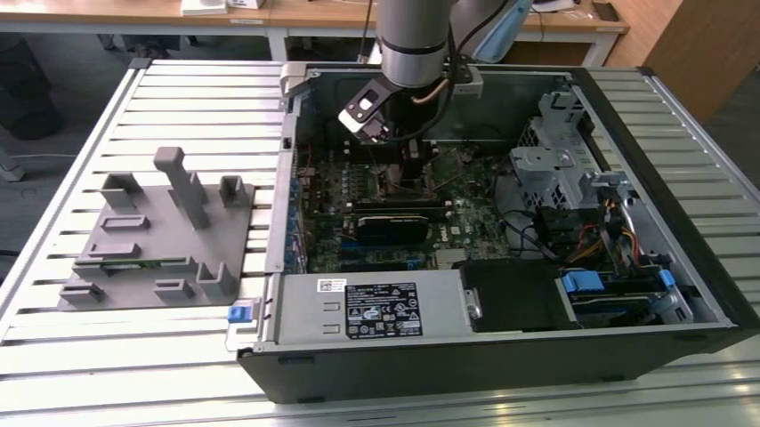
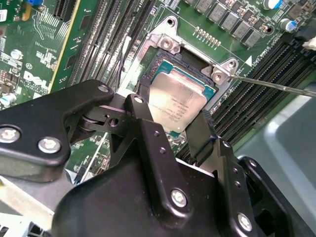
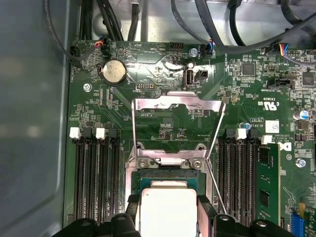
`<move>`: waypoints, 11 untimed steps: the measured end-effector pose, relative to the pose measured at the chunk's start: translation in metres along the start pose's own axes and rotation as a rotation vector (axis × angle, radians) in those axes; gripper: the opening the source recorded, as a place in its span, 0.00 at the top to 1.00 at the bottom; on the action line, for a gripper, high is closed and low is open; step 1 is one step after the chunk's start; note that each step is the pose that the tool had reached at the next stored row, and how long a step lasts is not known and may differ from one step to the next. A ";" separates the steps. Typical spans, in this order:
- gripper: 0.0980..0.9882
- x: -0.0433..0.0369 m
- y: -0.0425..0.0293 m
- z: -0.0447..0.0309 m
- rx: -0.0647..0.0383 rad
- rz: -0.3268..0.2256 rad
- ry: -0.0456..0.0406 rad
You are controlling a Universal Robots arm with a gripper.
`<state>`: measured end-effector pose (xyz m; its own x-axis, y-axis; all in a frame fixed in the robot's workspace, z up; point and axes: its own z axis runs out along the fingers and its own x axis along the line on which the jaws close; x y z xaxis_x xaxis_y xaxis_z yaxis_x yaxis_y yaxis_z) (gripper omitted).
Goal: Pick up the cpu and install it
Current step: 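Place the cpu into insertion slot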
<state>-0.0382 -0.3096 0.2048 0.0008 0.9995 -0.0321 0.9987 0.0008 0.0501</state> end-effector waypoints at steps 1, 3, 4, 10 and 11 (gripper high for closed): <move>0.50 0.0000 0.0001 0.0007 0.000 0.000 0.0001; 0.50 0.0000 0.0003 0.0019 0.000 0.001 -0.0001; 0.50 0.0000 0.0003 0.0025 0.000 0.001 -0.0002; 0.50 -0.0007 0.0002 0.0052 0.000 0.006 -0.0003; 0.50 -0.0007 0.0002 0.0057 0.000 0.006 -0.0007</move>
<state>-0.0377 -0.3104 0.1992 0.0066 0.9994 -0.0325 0.9987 -0.0050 0.0500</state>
